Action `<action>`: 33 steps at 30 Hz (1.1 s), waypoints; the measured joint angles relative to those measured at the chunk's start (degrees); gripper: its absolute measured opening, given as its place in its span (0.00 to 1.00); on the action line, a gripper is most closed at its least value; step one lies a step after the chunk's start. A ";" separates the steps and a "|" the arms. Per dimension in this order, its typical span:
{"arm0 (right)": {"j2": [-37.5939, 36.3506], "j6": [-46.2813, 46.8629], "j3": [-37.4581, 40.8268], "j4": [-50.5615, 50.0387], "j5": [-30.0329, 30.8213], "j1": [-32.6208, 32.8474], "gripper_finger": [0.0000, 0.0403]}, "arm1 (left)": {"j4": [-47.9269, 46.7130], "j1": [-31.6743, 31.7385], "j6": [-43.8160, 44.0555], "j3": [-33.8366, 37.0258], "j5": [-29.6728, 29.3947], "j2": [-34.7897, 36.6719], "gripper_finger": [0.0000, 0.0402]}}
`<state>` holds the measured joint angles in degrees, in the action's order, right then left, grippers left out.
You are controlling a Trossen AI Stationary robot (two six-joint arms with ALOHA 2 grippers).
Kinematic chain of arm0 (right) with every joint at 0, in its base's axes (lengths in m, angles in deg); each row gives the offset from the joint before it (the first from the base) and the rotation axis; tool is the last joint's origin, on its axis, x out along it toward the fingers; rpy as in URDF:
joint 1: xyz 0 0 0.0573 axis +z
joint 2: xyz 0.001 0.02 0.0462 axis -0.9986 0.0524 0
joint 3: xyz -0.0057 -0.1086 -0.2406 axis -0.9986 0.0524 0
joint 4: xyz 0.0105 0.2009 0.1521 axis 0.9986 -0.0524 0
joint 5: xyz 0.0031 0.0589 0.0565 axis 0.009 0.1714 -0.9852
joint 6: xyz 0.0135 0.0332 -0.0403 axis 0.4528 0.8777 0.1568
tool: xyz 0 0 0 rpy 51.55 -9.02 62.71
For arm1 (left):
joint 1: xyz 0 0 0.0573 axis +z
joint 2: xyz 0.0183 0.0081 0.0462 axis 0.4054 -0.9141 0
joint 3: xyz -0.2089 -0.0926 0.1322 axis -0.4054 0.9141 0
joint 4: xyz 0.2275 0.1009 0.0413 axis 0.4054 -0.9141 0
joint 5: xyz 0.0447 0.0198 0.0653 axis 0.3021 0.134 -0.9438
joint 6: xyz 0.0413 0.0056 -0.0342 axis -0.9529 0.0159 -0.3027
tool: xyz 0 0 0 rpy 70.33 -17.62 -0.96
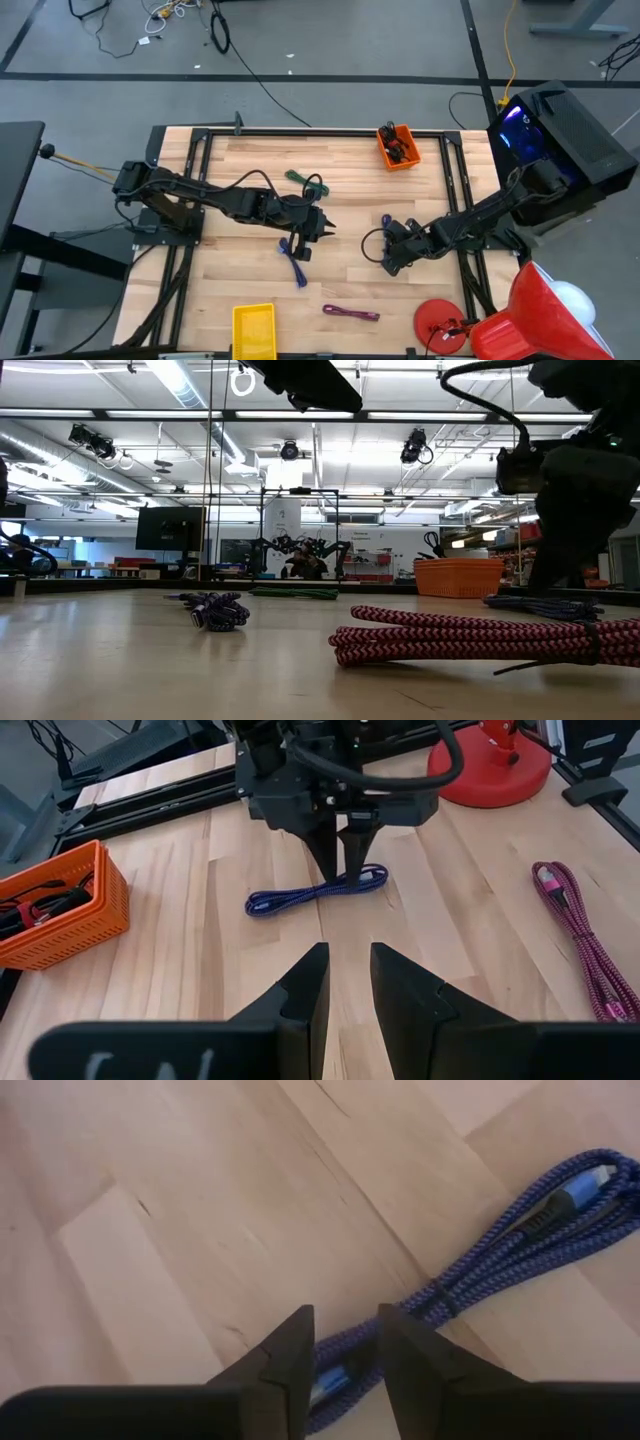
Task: Pick & Place USB Port
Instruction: Put the right blue and black charger cable into the yellow bin
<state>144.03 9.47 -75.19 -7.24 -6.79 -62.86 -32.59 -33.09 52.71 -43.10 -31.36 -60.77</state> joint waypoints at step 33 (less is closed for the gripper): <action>-1.47 -2.39 0.00 -5.48 -6.34 -4.41 0.28 | -0.48 0.00 0.09 0.00 0.00 0.00 0.21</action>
<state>142.55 7.09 -75.19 -12.72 -13.13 -67.27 -33.07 -33.09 52.80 -43.10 -31.36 -60.77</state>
